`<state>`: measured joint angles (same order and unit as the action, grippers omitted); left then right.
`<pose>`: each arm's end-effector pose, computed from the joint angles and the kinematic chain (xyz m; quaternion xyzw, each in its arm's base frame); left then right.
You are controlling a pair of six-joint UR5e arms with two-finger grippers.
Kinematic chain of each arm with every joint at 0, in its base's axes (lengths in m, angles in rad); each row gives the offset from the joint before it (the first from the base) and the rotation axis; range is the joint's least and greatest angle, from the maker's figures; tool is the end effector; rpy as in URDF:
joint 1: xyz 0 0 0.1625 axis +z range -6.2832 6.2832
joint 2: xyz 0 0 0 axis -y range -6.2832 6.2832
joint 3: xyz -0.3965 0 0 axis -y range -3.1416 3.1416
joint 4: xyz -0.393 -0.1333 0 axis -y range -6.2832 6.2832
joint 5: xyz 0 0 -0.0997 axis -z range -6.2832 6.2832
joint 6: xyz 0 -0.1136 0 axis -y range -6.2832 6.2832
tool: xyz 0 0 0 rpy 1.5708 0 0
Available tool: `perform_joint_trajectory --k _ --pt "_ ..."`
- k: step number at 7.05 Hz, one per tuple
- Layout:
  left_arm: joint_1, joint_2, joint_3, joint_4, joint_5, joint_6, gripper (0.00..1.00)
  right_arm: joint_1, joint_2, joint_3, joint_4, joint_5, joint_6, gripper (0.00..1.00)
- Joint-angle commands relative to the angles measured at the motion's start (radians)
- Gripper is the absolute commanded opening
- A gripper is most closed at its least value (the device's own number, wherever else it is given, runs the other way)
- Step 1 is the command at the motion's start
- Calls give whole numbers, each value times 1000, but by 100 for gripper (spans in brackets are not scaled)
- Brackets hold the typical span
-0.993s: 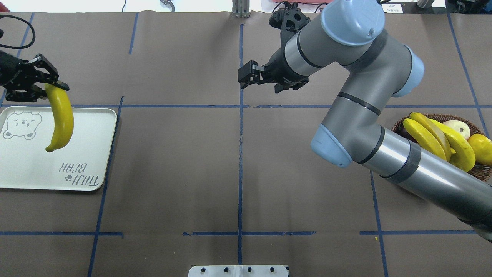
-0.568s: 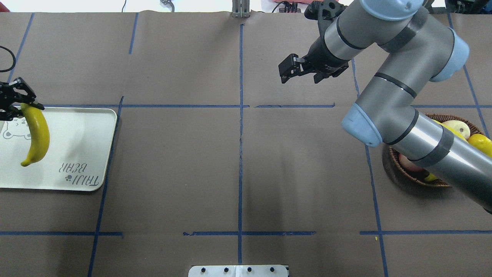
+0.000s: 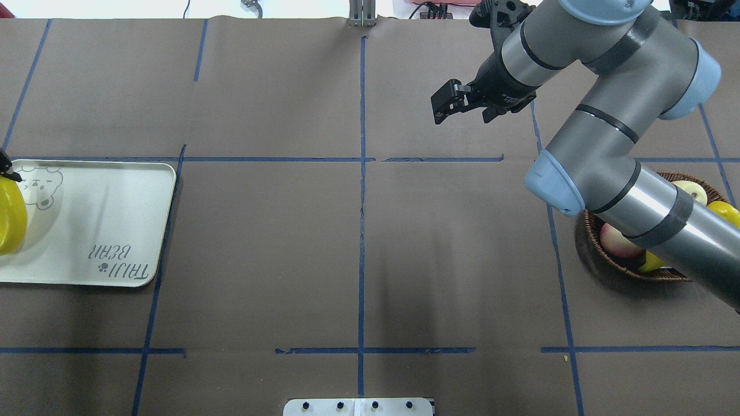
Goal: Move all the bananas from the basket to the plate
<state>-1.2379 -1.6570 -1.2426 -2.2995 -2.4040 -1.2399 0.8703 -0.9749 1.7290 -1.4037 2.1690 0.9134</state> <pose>0.1298 -0.5260 0.6726 -0.1223 0.4334 -0.3012 0.8405 -0.3622 -0.5371 0.1990 0.1032 -0.4893 -0.0393 0.8651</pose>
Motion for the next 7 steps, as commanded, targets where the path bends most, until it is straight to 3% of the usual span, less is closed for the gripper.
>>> perform_joint_trajectory --k 1,3,4,6,7 --pt "-34 -1 0 2 3 40 100 3 -4 1 5 2 -1 100" --pt "-103 -4 -21 8 -23 83 100 15 -19 12 8 2 -13 100" --pt "-112 -4 -87 8 -62 83 100 24 -62 41 3 3 -57 100" --pt "-112 -3 -281 3 -55 71 100 88 -221 131 -1 31 -190 100" --pt "-107 -4 -311 0 -61 71 100 108 -290 158 -1 31 -277 100"
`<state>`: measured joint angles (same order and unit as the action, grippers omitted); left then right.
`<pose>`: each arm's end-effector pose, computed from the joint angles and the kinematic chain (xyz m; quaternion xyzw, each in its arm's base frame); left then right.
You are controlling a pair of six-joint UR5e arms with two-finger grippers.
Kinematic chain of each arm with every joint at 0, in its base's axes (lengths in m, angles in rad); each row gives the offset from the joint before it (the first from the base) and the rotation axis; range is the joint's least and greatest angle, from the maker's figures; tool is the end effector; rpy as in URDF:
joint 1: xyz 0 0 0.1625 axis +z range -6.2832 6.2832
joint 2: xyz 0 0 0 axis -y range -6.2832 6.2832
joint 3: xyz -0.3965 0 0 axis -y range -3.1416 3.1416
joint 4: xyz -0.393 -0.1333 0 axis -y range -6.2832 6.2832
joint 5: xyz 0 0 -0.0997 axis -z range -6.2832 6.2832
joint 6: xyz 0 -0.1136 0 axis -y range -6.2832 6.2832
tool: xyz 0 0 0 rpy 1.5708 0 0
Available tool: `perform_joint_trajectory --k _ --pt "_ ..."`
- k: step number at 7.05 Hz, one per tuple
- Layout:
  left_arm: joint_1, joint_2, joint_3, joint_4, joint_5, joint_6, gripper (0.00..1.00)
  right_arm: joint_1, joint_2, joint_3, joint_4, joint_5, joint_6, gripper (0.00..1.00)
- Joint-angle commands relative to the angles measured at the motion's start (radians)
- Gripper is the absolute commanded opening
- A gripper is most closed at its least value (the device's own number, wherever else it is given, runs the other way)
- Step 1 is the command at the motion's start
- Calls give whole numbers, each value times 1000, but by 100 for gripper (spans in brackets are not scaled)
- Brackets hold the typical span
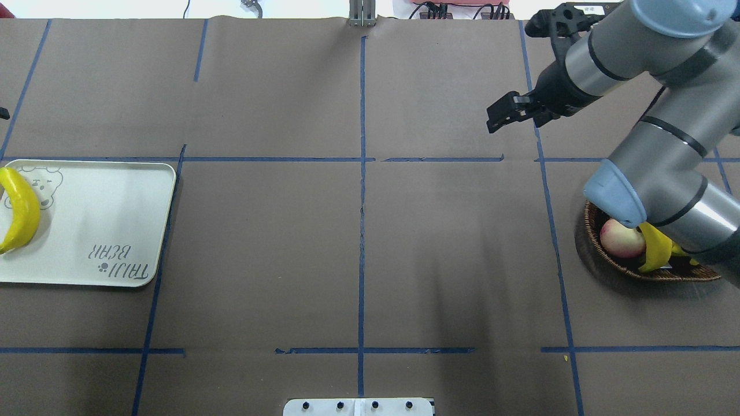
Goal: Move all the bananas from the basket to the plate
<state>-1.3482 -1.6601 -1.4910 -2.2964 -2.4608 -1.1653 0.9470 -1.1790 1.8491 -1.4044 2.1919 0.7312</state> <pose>0.0776 -0.5466 0.5399 -0.0076 0.5162 -0.2447 0.8207 -0.2929 -0.5220 0.2728 0.1263 -0.4600 -0.0772 0.8755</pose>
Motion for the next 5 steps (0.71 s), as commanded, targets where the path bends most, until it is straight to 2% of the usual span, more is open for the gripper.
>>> perform_joint_trajectory --k 1,3,4,5 --pt "10 -9 -66 -8 -6 -1 100 70 -184 77 -1 8 -224 100" --pt "33 -9 -65 -14 -3 -1 100 94 -407 163 16 -6 -481 100" --pt "40 -9 -63 -14 -1 -2 100 142 -475 171 16 -6 -604 100" --pt "40 -9 -64 -15 -1 -4 100 147 -528 174 24 -11 -611 99"
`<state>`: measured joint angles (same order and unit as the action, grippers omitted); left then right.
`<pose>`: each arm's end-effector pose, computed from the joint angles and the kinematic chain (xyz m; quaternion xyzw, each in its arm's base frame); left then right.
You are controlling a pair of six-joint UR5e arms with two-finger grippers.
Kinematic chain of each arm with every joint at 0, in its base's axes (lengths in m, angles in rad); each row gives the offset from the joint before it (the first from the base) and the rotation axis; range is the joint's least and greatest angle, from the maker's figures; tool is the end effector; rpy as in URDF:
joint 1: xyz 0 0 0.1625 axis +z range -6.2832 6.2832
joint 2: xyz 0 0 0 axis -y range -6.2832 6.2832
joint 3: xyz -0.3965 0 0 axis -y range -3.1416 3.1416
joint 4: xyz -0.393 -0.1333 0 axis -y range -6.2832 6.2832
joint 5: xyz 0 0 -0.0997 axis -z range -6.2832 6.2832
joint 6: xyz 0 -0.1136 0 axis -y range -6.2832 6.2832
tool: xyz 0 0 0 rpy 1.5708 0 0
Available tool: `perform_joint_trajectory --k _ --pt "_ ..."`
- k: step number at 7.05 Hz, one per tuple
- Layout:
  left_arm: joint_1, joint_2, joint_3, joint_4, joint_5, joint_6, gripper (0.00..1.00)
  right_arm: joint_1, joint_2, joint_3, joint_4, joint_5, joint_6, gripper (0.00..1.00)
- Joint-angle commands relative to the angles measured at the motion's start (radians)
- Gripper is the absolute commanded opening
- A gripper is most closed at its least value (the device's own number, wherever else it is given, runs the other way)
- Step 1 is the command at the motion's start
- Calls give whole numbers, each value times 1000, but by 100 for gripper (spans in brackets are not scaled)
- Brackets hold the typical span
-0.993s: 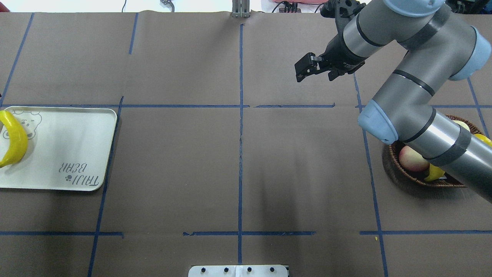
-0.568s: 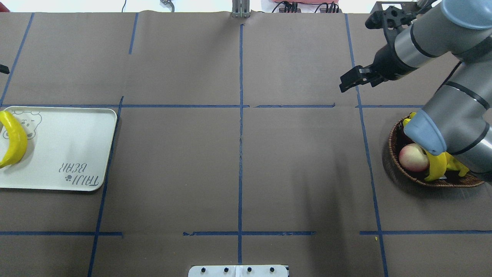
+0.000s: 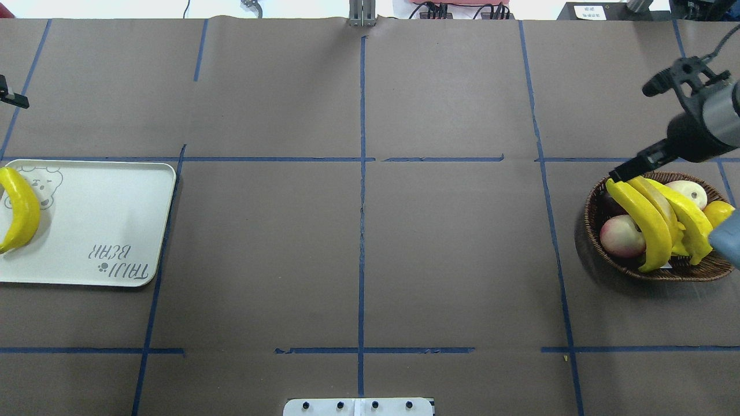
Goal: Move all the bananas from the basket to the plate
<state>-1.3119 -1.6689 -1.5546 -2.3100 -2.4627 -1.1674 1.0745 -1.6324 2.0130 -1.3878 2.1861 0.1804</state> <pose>0.0976 -0.5438 0.5006 0.0136 0.5347 -0.2083 0.8189 -0.1663 -0.4493 0.4374 0.1535 -0.3624 -0.2272 0.8908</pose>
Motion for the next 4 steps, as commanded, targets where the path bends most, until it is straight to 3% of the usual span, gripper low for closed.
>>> perform_joint_trajectory --k 1,4 --pt "5 0 1 -2 1 -1 100 18 -136 -2 82 -26 -55 98" --pt "10 0 7 -2 -1 -3 100 13 -164 -91 199 -58 22 96"
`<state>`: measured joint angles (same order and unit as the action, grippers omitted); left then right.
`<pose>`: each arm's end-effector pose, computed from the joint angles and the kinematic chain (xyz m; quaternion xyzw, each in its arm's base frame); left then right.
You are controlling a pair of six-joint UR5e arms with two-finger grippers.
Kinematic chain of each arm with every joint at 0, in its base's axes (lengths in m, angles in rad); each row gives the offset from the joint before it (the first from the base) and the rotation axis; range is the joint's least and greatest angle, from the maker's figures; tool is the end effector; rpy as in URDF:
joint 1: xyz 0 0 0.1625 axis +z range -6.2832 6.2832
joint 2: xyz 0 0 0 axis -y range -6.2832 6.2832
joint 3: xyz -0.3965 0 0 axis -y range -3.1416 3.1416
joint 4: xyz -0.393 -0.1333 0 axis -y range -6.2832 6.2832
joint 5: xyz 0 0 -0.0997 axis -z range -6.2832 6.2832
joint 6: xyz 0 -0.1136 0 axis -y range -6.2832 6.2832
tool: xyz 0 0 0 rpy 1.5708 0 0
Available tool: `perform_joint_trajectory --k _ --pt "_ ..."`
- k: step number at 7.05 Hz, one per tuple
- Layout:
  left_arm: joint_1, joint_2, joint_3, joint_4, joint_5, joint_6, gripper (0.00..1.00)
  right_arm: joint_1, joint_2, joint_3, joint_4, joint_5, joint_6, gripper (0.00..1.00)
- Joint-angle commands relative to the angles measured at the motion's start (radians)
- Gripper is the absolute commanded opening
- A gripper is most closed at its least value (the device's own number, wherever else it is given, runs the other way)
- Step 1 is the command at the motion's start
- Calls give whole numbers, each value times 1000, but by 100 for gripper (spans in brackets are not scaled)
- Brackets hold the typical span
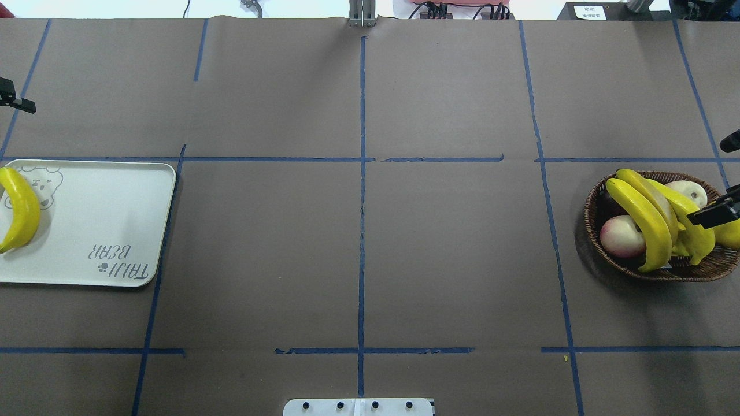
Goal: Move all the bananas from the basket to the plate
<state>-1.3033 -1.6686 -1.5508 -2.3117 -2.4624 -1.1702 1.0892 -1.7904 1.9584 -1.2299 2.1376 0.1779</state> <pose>0.1023 -0.5430 0.5025 0.0098 0.5342 -0.2066 0.8197 -0.1373 -0.4189 0.5189 0.1410 -0.3343 -0.2101 0.9079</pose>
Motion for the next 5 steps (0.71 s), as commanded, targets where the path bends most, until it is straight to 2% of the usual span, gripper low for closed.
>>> perform_joint_trajectory --k 1,5 --pt "1 1 6 0 -1 0 100 -3 -3 -50 47 -8 23 96" --pt "-1 1 5 2 -4 0 100 -66 5 -72 49 -5 11 95"
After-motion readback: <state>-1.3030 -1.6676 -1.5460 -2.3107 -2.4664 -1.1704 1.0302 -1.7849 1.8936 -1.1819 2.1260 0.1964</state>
